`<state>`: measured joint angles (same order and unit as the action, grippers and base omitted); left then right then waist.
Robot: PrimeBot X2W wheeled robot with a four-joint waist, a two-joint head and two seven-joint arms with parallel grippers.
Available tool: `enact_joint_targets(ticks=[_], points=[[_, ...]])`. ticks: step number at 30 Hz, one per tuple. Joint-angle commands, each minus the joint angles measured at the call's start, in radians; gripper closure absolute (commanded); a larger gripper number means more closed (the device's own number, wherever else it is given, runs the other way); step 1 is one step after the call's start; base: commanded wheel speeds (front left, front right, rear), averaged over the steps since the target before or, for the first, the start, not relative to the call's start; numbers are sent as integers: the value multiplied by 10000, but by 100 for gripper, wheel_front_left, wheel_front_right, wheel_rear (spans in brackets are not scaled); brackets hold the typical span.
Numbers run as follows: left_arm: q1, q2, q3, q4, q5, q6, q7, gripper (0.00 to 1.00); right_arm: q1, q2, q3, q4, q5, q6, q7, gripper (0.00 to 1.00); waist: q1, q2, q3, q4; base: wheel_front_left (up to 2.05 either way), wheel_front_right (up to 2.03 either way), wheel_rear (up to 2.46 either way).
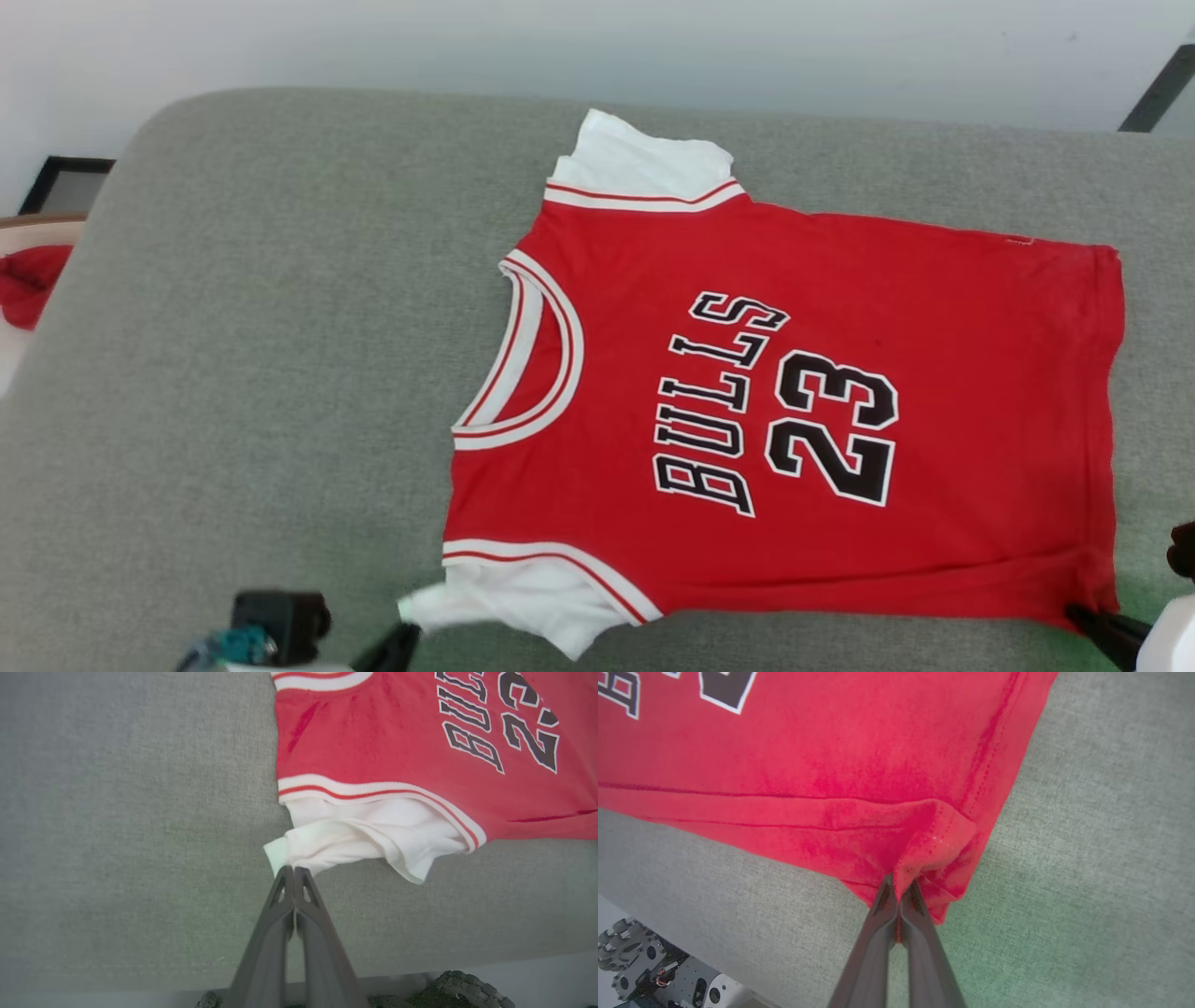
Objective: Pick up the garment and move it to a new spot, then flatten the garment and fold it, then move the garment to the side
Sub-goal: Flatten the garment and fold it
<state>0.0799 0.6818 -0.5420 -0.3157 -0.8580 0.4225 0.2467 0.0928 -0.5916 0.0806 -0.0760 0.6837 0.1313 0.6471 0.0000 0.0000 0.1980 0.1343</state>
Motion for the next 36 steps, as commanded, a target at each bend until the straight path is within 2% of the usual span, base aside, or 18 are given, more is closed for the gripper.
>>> enact_joint_targets(ticks=[1, 6, 9, 13, 23, 28, 36], points=[[-200, 119, 71, -141, 126, 70, 44, 100, -116, 50, -89, -61, -64, -11, 67, 100, 0, 0, 40, -78, 0, 0, 0], [-936, 874, 366, -810, 636, 105, 350, 100, -676, 235, -244, -324, -350, -11, 363, 100, 0, 0, 80, -351, 0, 0, 0], [-1635, 1218, 445, -968, 957, -96, 588, 100, -1163, 382, -253, -341, -538, -11, 473, 100, 0, 0, 89, -529, 0, 0, 0], [-2663, 1384, 435, -761, 1212, -533, 832, 100, -1882, 619, -250, -126, -833, -11, 551, 100, 0, 0, 140, -764, 0, 0, 0], [-5286, 712, -66, 1568, 1370, -2235, 1052, 100, -3759, 1041, 248, 1338, -1441, -11, 394, 100, 0, 0, 329, -1097, 0, 0, 0], [-6173, 194, -335, 3176, 1259, -2919, 1088, 100, -4560, 1166, 775, 2319, -1668, -11, 133, 100, 0, 0, 450, -1235, 0, 0, 0], [-6868, -656, -671, 5597, 768, -3762, 1208, 100, -5435, 1258, 1573, 3690, -1595, -11, -332, 100, 0, 0, 563, -1376, 0, 0, 0]])
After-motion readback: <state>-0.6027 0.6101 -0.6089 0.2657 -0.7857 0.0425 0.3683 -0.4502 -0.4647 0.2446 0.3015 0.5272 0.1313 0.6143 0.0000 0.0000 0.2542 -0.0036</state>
